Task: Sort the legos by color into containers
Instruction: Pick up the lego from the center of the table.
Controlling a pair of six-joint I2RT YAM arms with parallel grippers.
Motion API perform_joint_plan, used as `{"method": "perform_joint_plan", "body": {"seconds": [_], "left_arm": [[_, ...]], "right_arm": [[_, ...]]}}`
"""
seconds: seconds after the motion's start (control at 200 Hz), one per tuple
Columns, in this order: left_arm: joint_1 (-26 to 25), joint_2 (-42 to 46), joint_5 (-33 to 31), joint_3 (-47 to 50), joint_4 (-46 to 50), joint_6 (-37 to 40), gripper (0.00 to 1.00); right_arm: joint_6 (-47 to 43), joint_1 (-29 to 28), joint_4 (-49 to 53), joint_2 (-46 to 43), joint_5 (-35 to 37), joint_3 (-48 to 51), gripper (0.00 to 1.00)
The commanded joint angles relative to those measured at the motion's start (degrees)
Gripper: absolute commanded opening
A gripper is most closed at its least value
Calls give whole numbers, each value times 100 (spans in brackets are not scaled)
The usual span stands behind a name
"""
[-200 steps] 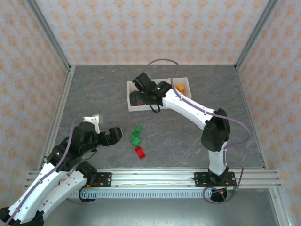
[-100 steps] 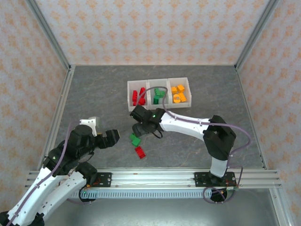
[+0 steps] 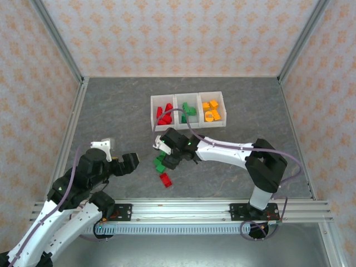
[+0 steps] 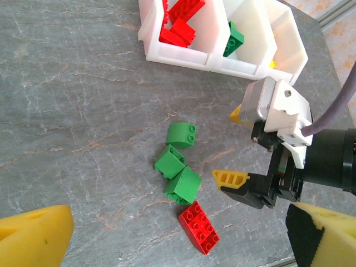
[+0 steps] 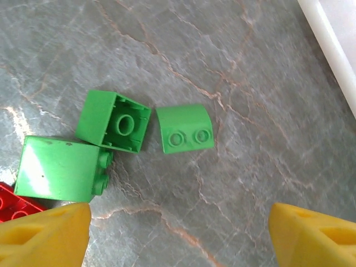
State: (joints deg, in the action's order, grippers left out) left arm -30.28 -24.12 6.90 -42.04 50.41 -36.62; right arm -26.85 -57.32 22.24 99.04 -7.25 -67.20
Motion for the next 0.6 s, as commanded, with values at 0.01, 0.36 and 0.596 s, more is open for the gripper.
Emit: {"method": "perform_joint_plan", "body": {"seconds": [0.01, 0.36, 0.596], "left_arm": [[-5, 11, -162, -205, 229, -39, 99], [-8, 52, -122, -32, 98, -152, 99], [-6, 56, -184, -59, 121, -126, 99]], "right_arm": [[-799, 201, -426, -35, -439, 126, 82], [-1542, 476, -804, 336, -946, 23, 79], [-1744, 502, -868, 743, -1107, -188, 78]]}}
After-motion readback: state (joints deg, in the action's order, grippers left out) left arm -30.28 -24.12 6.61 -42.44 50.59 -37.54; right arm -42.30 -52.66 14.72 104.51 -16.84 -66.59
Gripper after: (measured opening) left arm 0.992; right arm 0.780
